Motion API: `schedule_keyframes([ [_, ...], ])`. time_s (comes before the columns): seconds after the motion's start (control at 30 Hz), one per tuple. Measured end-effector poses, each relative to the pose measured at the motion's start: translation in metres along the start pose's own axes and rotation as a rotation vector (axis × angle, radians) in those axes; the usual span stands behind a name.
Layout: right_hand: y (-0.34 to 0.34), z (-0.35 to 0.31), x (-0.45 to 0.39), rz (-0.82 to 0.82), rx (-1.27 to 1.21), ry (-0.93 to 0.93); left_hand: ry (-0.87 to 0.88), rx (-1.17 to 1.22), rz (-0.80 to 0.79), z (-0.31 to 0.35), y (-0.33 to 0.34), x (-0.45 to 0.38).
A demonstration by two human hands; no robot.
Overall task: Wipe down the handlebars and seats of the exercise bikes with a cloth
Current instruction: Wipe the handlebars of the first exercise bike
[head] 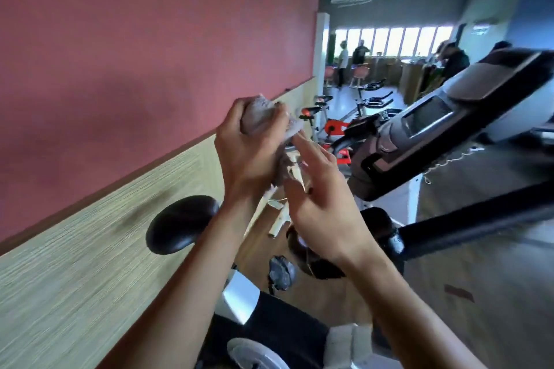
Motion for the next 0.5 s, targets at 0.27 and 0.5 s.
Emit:
schedule_keyframes([
  [0.27, -0.212, -0.065, 0.025, 0.439, 0.65, 0.006, 0.08, 0.198, -0.441, 0.051, 0.151, 0.032],
  [0.5, -0.335, -0.038, 0.013, 0.422, 1.143, 0.435, 0.056, 0.123, -0.669, 0.092, 0.303, 0.116],
])
Point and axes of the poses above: each hand's wrist, its own x-axis away from the middle knuckle, its own y-axis out of the palm, z = x × y, the point moved 10 cm from there along -x, towards the middle knuckle, and after that the axes turned 5 degrees about x, right-handed, at the moved point
